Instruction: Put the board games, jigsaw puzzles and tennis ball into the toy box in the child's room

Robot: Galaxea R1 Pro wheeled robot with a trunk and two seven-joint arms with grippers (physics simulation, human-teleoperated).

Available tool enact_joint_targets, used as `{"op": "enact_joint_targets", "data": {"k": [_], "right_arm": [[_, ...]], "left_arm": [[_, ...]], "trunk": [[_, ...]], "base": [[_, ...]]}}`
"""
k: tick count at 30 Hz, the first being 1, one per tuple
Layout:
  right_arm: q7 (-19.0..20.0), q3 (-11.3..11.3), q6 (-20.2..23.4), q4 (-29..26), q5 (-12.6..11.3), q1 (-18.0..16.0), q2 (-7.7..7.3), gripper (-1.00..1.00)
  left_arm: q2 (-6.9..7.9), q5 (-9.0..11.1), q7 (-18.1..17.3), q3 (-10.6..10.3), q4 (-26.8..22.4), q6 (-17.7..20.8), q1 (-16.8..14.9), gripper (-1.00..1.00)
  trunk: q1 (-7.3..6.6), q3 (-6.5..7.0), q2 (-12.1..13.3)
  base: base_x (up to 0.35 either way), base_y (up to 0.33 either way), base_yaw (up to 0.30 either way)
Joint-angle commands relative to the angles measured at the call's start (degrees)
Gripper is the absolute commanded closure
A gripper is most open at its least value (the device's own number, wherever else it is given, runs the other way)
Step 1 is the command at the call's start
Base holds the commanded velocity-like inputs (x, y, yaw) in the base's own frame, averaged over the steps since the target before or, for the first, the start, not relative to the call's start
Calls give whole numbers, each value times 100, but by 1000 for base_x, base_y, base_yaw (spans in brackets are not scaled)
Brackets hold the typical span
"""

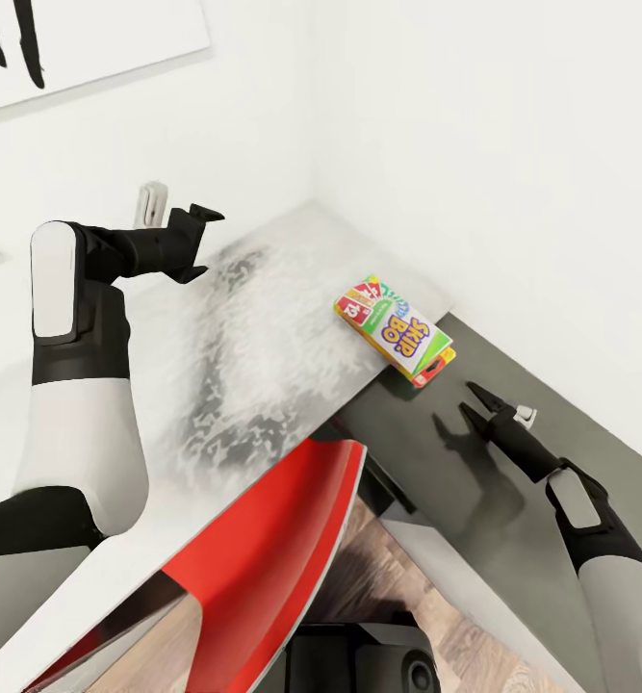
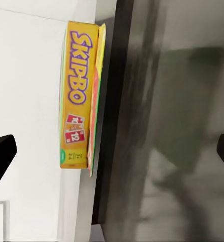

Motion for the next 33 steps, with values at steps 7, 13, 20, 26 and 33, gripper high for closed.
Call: {"op": "enact_joint_targets", "data": {"k": [7, 13, 20, 26, 33], "right_arm": [[4, -2, 39, 1, -28, -16, -1, -100], [4, -1, 39, -1, -24, -43, -1, -100], [1, -4, 39, -5, -14, -60, -8, -100], [-2, -12, 43, -7, -8, -66, -33, -100], [-4, -16, 44, -7, -5, -69, -56, -100]], "left_arm": [[-7, 53, 54, 14, -5, 16, -2, -100], [-6, 58, 54, 13, -4, 16, -1, -100], [-7, 59, 51, 11, -5, 16, -1, -100], [-7, 60, 49, 6, -4, 16, 0, -100], [-7, 60, 48, 5, -1, 16, 0, -100]], "trunk": [[3, -7, -9], [3, -7, -9], [3, -7, -9], [3, -7, -9], [3, -7, -9]], "base": [[0, 0, 204], [0, 0, 127], [0, 0, 54], [0, 0, 22], [0, 0, 9]]}}
